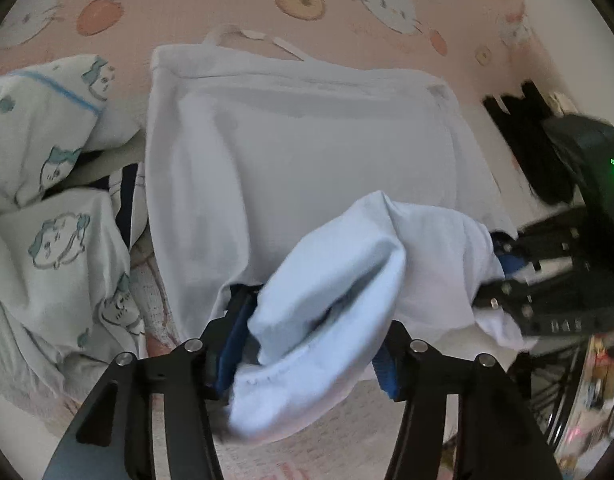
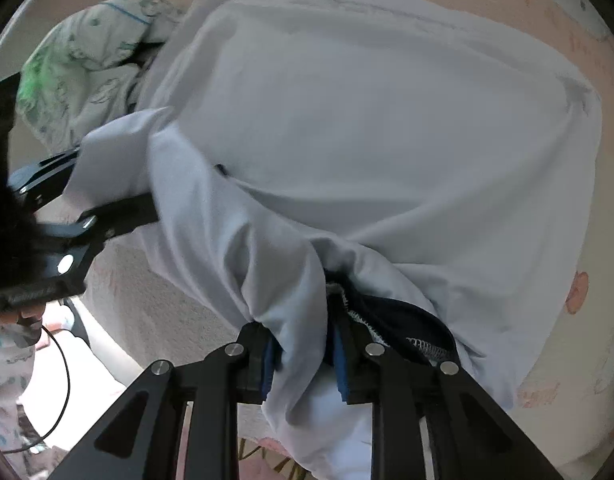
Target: Fold clothes
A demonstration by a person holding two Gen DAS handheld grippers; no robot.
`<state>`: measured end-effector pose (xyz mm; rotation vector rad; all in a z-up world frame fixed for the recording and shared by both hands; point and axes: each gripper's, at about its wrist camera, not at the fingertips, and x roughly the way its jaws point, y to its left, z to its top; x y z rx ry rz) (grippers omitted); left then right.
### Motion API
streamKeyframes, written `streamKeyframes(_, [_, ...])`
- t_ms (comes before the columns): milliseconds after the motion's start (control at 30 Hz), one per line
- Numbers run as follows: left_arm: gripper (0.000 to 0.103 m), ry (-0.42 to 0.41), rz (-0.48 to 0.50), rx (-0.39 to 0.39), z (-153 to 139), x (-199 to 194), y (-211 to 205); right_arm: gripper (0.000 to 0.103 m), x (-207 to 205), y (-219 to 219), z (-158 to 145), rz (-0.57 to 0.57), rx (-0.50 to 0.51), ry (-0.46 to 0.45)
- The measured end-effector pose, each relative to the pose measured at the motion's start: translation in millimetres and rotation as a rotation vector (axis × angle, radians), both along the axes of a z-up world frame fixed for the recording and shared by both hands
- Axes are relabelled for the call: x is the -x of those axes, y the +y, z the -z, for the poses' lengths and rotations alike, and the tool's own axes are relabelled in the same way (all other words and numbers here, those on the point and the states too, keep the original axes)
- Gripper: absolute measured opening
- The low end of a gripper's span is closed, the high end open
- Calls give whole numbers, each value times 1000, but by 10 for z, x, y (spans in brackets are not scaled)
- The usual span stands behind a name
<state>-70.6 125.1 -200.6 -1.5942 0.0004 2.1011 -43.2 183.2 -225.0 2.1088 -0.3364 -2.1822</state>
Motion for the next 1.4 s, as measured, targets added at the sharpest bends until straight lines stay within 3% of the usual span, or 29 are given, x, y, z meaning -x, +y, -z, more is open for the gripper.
streamKeyframes(167, [54, 31, 10, 20, 1, -63, 3, 48, -236, -251, -217, -73, -78, 127])
streamKeyframes(267, [54, 33, 7, -3, 22, -51, -11, 70, -402, -426, -368, -139, -152, 191])
streamKeyframes(367, [55, 28, -2, -27, 14, -51, -38, 71, -545, -587, -464, -208, -237, 245])
streamKeyframes(533, [58, -15, -32, -25, -103, -135, -172, 71, -988, -218, -715, -199, -319, 296])
streamKeyframes(800, [60, 60, 35, 90, -276, -196, -159, 72, -1253, -256, -445, -230, -443, 286])
streamKeyframes(1033, [62, -30, -63, 11, -127, -40, -316, 72, -1631, -502, -452, -353, -672, 406])
streamKeyframes(1267, [60, 33, -99, 12, -72, -37, -295, 72, -1752, -935, -240, -557, -893, 448])
streamKeyframes(1400, [59, 48, -116, 12, -34, -40, -279, 72, -1737, -1030, -130, -605, -971, 463])
